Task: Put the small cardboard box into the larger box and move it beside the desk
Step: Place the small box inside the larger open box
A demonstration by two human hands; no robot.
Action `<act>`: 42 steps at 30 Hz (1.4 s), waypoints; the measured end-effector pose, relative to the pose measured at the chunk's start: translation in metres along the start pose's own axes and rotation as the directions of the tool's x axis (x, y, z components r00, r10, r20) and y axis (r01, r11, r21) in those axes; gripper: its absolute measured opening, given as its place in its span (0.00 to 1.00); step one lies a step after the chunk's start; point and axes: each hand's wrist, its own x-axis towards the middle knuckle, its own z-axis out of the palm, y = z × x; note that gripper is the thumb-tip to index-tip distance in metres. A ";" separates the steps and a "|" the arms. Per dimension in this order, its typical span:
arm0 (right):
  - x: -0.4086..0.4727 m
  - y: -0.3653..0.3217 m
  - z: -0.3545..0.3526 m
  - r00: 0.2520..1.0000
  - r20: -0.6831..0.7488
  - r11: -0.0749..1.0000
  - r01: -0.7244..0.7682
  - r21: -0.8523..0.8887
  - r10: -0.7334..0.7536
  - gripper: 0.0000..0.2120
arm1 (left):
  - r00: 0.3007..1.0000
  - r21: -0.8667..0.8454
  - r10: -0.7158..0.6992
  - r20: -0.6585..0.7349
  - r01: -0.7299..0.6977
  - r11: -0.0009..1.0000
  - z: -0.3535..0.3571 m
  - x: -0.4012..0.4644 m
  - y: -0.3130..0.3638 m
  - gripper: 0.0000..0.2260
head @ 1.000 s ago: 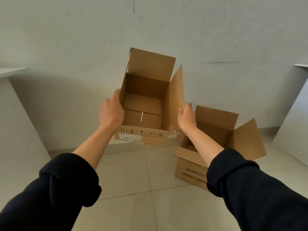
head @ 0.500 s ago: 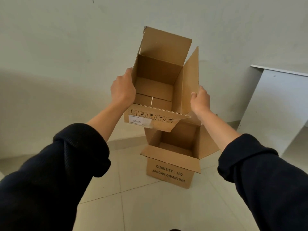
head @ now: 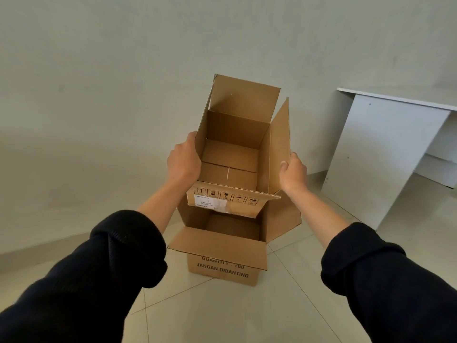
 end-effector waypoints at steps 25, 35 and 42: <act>0.023 0.122 0.106 0.973 0.199 0.990 -0.095 -0.107 0.115 0.23 | 0.955 0.043 -0.162 0.250 0.156 0.987 0.149 -0.027 -0.064 0.25; 0.041 0.141 0.144 0.924 0.377 0.935 0.191 -0.298 -0.068 0.31 | 0.922 0.155 -0.042 0.384 -0.019 0.988 0.190 -0.035 -0.066 0.23; 0.045 0.161 0.145 0.902 0.425 0.751 0.331 -0.572 -0.074 0.28 | 0.850 0.137 -0.014 0.527 -0.069 0.988 0.210 -0.058 -0.070 0.20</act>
